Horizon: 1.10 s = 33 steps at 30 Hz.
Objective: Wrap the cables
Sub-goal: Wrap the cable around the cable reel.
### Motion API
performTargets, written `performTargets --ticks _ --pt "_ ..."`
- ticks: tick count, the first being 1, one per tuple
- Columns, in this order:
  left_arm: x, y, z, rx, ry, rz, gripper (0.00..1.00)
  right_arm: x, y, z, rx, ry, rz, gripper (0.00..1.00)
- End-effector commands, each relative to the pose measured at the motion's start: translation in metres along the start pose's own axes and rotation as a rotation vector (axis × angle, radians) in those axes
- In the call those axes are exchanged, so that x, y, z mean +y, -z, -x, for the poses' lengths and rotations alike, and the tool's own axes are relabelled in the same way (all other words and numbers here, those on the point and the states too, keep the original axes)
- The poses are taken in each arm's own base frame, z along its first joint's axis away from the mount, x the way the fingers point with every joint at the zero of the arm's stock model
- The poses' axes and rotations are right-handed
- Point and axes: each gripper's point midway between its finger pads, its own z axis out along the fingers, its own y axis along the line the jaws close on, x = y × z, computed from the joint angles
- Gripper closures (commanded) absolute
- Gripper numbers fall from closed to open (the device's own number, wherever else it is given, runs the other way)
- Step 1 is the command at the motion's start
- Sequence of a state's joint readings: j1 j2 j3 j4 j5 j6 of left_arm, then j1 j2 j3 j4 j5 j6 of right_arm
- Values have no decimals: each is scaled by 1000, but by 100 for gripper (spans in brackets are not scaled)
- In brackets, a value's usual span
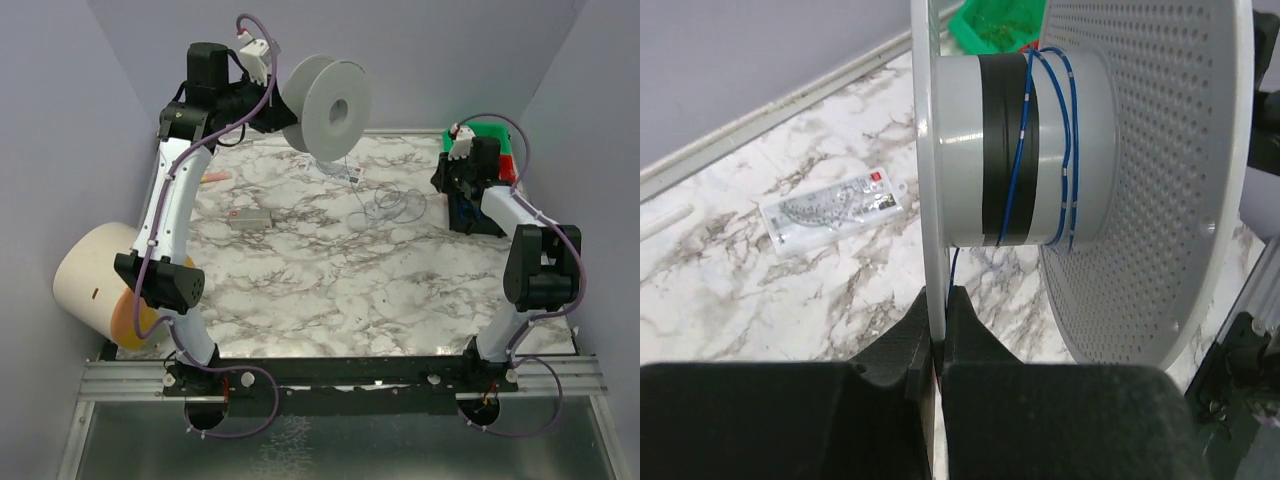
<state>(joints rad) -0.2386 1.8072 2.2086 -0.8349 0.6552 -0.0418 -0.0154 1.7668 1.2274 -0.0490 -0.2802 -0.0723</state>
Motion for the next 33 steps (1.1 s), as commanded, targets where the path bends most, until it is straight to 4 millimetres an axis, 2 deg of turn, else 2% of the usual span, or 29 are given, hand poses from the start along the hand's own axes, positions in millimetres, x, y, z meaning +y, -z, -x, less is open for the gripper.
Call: performTargets --ticks 1,5,9,14,17,20,25,33 --pt "-17 12 29 -92 9 -78 100 17 4 4 2 83 134 71" --pt "-17 6 21 -75 41 -106 100 64 20 17 -59 150 413 54" --pt "-19 8 24 -84 35 -110 100 106 38 17 -133 285 651 45" --pt "-21 12 31 -105 29 -103 100 171 51 -20 -69 420 900 40" --pt "-19 15 34 -118 30 -97 100 196 54 -42 -60 459 958 37" --pt "-18 20 38 -132 33 -97 100 208 49 -52 -63 429 962 34" --pt "-26 29 44 -149 35 -148 100 221 36 -55 -13 290 1003 32" --pt "-42 46 52 -168 21 -244 100 239 9 -66 34 339 957 31"
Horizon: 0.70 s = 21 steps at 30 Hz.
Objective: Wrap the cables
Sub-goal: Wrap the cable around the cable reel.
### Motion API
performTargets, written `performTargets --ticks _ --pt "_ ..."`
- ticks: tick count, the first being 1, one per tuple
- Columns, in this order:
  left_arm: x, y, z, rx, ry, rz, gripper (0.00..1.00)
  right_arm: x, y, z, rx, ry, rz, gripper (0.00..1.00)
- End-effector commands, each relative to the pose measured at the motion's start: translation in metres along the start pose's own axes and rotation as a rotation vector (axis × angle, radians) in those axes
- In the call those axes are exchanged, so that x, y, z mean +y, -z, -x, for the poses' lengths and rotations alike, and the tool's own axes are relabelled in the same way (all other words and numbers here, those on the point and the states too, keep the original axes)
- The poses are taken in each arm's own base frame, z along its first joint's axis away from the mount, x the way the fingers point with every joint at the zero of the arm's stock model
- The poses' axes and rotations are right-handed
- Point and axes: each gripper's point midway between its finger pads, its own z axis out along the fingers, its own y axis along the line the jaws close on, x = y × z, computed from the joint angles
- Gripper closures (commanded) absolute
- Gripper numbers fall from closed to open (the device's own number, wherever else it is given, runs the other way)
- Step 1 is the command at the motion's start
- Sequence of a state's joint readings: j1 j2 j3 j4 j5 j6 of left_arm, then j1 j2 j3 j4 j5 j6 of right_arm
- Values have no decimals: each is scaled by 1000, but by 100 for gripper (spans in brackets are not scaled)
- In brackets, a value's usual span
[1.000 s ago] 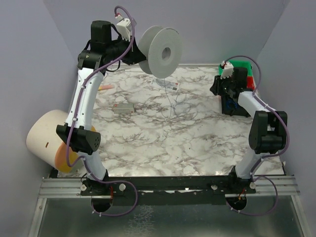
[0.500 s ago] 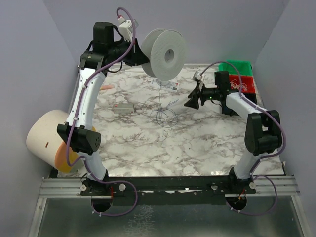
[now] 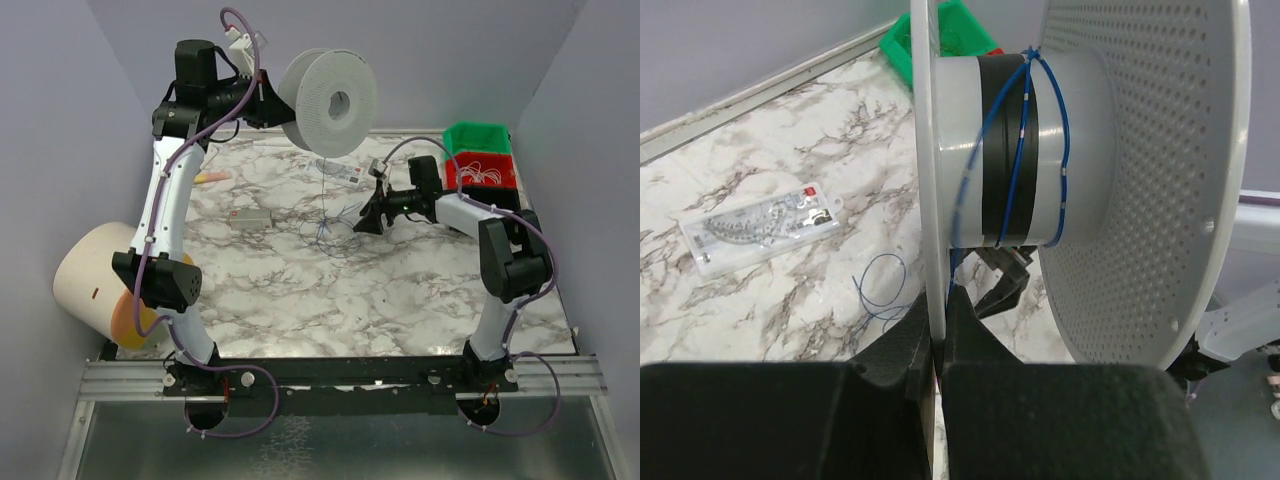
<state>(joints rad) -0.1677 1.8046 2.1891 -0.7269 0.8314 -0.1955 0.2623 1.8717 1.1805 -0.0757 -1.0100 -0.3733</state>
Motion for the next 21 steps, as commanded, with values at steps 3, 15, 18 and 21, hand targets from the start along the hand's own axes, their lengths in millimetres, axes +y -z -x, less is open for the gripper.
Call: performTargets --ticks 3,15,18,21 --pt "-45 30 33 -91 -87 -136 100 -13 -22 4 28 21 -39 31" --pt "-44 41 38 -116 -89 -123 100 -47 -28 -32 162 -108 -222 31" --pt "-43 43 38 -118 -85 -119 100 -45 -31 -36 173 -142 -198 31" --pt "-42 43 36 -118 -78 -119 100 -40 -35 -37 164 -171 -160 31"
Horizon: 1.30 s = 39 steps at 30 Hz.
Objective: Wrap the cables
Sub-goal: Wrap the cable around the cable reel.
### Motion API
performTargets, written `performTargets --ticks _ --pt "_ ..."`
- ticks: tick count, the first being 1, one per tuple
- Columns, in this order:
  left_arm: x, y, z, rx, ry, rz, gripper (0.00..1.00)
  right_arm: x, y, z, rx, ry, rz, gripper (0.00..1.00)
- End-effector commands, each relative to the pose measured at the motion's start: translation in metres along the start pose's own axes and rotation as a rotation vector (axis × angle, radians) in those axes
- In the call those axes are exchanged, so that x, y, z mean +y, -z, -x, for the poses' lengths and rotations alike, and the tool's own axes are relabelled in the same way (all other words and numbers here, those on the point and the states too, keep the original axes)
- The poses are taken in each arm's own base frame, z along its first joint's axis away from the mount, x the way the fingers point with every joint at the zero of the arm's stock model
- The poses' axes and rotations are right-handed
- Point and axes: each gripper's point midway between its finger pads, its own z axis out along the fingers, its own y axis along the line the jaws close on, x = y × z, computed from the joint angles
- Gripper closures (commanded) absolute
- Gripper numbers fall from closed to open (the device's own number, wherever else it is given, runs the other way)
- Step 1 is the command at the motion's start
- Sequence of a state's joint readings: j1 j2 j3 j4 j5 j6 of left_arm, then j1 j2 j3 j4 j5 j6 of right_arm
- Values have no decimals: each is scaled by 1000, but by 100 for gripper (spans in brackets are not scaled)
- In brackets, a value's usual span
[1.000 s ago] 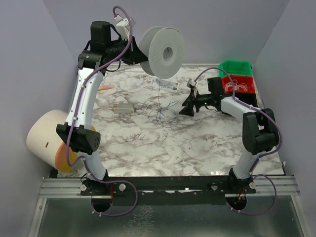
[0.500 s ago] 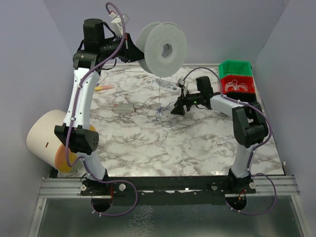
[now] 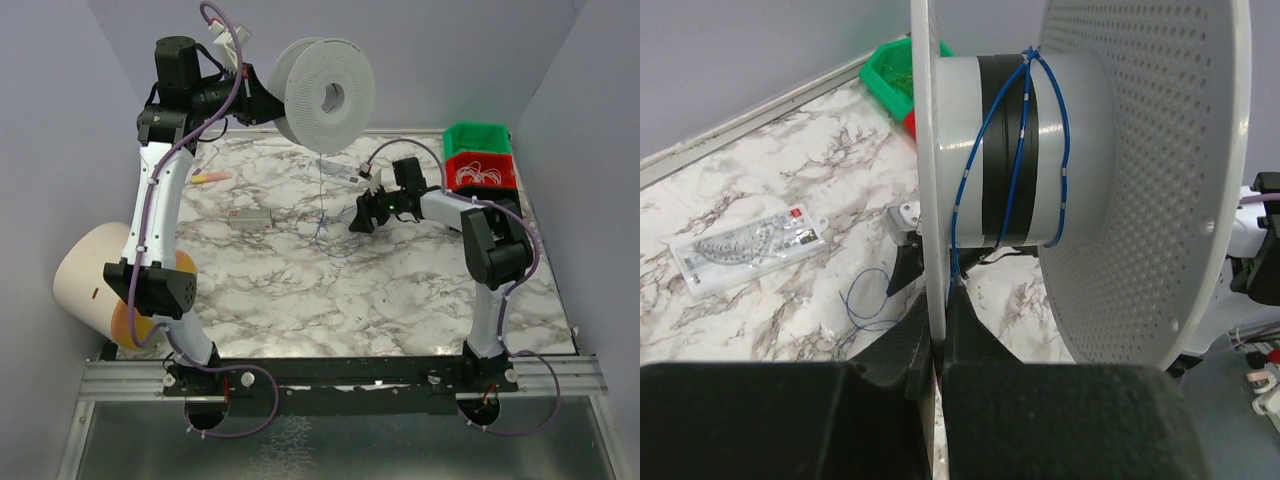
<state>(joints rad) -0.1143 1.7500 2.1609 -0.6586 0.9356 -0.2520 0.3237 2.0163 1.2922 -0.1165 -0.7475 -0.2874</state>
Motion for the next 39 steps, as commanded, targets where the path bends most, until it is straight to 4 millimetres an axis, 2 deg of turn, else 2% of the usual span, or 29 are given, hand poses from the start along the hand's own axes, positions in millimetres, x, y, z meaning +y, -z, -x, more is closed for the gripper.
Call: performTargets --ticks 1,9,18,19,21,24,26,29,31,34,36,39 --pt "-26 15 19 -60 -71 -54 100 6 -6 -3 20 -64 44 31" --pt "-23 16 18 -65 -56 -49 100 15 -12 3 13 -144 117 34" --pt "-23 20 22 -87 -57 -46 100 15 -21 -15 70 -188 108 42" --pt "-23 21 23 -91 -59 -46 100 15 -22 -16 74 -192 112 45" --pt "-22 23 25 -98 -57 -42 100 17 -23 -16 74 -201 122 60" --pt "-19 27 30 -113 -54 -30 100 17 -23 -10 72 -212 132 96" --pt "-14 34 35 -130 -48 -10 100 12 -16 -2 71 -243 122 99" --pt "8 63 53 -201 -13 84 100 -15 16 22 9 -296 29 99" --pt "26 90 64 -267 11 151 100 -50 53 38 -52 -292 -126 99" --pt "46 126 76 -359 48 209 100 -85 115 66 -150 -251 -331 99" --pt "57 142 81 -398 57 245 100 -101 151 78 -196 -229 -453 99" --pt "75 154 79 -414 53 324 100 -114 194 85 -212 -183 -591 99"
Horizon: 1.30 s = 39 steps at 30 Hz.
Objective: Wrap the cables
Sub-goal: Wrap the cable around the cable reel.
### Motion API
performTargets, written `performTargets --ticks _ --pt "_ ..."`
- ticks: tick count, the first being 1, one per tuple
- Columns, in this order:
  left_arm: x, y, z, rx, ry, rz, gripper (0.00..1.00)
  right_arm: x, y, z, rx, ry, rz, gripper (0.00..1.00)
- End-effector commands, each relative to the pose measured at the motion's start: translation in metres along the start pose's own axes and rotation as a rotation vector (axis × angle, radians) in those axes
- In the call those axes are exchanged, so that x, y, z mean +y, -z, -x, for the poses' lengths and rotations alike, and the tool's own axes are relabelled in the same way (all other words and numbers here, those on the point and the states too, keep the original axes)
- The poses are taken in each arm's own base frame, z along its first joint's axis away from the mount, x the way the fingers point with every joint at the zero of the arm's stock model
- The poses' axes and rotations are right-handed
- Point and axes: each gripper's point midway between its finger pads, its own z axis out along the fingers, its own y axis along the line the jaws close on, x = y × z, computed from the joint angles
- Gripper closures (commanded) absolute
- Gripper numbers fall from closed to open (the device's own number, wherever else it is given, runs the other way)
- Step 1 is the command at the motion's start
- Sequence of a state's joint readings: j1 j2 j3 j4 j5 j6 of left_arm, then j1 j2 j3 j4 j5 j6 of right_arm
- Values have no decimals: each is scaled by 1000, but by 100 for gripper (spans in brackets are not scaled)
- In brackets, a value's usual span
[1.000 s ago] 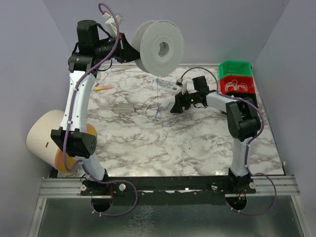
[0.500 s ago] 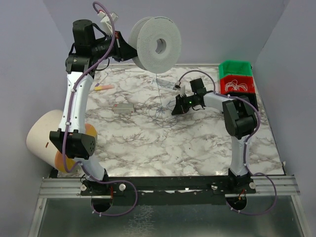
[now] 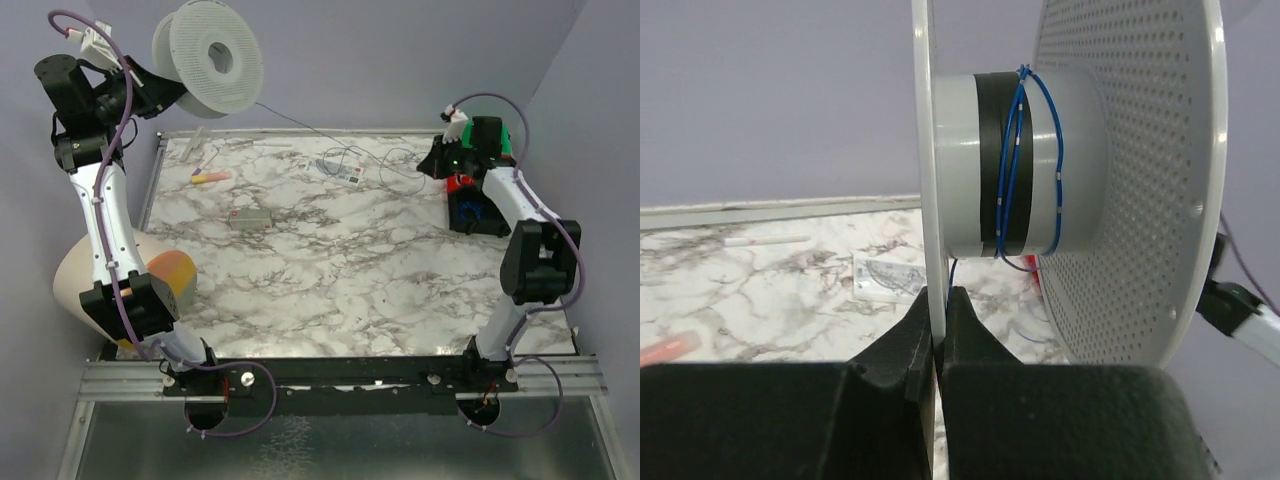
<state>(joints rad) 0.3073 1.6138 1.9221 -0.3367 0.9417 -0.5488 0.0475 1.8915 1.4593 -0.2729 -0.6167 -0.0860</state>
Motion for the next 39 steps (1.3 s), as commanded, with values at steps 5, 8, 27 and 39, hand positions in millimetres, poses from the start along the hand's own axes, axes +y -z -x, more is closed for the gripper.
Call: performTargets --ticks 5,8,27,39 --pt "4 21 36 -123 -74 84 100 -59 94 53 -150 118 -387 99" --pt "17 27 41 -138 -101 163 100 -81 122 50 -165 112 -471 100" --pt "68 71 72 -222 -201 477 100 -144 205 -21 -28 122 -635 100" --pt "21 35 46 -138 -262 295 100 -22 204 -2 1 409 -37 43"
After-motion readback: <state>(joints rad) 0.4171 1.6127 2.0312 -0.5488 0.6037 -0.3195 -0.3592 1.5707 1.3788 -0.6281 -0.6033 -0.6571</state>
